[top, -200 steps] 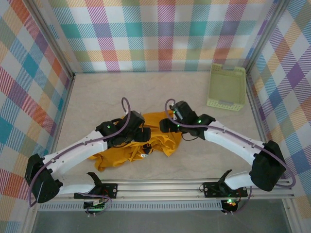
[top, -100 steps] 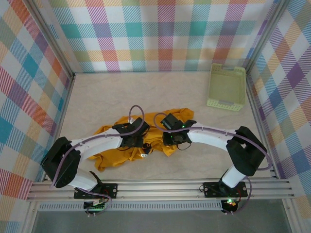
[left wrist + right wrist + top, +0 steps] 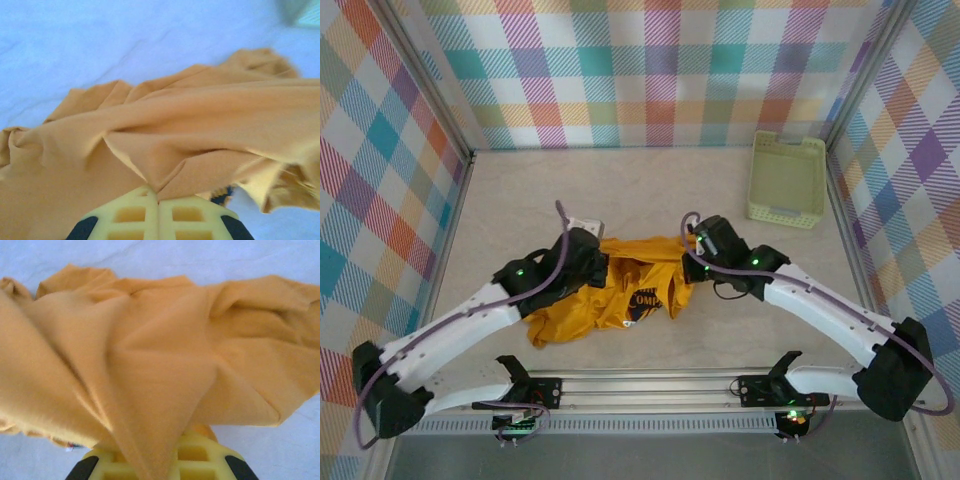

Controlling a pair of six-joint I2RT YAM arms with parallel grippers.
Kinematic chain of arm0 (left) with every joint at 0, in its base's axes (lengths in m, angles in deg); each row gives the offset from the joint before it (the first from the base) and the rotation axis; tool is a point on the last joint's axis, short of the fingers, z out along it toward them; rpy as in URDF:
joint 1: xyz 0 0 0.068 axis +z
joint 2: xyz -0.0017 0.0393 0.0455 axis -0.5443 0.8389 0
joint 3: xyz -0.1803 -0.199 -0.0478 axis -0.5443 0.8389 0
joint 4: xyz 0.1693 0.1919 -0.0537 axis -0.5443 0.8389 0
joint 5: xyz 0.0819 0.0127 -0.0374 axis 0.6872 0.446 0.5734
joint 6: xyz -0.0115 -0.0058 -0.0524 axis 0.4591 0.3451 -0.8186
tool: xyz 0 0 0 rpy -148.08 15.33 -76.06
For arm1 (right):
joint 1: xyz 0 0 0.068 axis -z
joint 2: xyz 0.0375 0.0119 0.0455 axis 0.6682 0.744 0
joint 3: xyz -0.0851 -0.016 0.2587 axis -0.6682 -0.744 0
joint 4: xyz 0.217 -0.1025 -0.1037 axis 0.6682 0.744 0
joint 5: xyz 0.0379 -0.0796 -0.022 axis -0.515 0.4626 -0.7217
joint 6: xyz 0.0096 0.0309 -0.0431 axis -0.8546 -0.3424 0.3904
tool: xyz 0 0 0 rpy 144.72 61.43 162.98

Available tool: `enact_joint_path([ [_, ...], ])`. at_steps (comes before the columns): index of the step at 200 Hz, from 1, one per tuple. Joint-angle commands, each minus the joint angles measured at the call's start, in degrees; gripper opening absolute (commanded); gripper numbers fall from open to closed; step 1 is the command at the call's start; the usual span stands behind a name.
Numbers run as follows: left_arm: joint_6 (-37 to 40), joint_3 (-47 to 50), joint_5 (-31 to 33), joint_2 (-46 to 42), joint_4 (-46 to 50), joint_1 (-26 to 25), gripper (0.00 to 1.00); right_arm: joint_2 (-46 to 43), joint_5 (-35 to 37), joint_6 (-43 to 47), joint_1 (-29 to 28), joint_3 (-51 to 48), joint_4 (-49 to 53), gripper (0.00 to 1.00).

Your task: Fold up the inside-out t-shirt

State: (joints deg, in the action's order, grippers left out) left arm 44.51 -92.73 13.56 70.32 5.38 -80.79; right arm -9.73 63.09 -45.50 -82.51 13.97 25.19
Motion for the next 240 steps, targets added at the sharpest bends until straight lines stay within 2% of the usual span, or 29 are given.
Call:
enact_joint_path([
  [1,1.52,-0.48,-3.81,-2.81,2.08,-0.48,0.00,3.32,-4.66,3.32,5.65,2.39,1.89,0.01],
  [12,1.51,0.19,-3.49,-2.40,1.96,-0.53,0.00,6.71,-5.86,4.48,7.22,4.96,1.89,0.03],
  [22,0.83,0.49,0.65,-0.83,3.03,-0.18,0.00,10.67,-4.94,5.86,7.44,7.81,2.19,0.08],
  [37,-1.33,0.00,4.75,4.02,5.51,3.70,0.00,18.46,-2.22,7.12,7.49,13.50,3.94,0.10],
  [55,-4.07,0.26,3.70,9.45,5.93,10.31,0.00,27.71,3.13,7.01,7.86,20.62,6.49,0.13],
  [73,-4.82,0.31,0.38,13.05,4.26,13.32,0.00,34.07,7.55,6.47,7.89,27.50,10.16,0.26],
  [87,-4.96,0.06,-1.34,14.55,2.51,13.53,0.00,33.11,6.65,6.68,7.27,28.48,10.12,0.39],
  [100,-5.09,-0.46,-2.67,15.80,1.87,13.84,0.00,27.99,1.68,6.94,5.52,26.65,8.10,0.49],
  [121,-5.48,-0.93,-3.95,17.40,0.75,14.98,0.00,20.04,-1.47,3.79,-1.49,21.99,4.33,0.59],
  [138,-5.81,-0.48,-4.93,18.01,-1.08,16.02,0.00,19.75,-3.48,1.79,-8.40,20.38,2.48,0.59],
  [149,-6.09,-0.43,-5.76,18.25,-2.07,16.71,0.00,22.19,-6.51,-0.93,-10.38,20.20,1.70,0.54],
  [160,-6.19,-0.46,-6.61,18.48,-2.63,17.35,0.00,24.96,-9.16,-2.94,-11.28,19.55,-0.13,0.47],
  [185,-5.51,-1.63,-7.54,18.86,-2.32,18.14,0.00,29.32,-9.62,-5.33,-13.04,18.43,-4.66,0.43],
  [240,-5.76,-1.47,-8.72,18.30,-2.61,18.19,0.00,36.92,-2.56,-4.38,-13.13,21.77,-5.45,0.34],
])
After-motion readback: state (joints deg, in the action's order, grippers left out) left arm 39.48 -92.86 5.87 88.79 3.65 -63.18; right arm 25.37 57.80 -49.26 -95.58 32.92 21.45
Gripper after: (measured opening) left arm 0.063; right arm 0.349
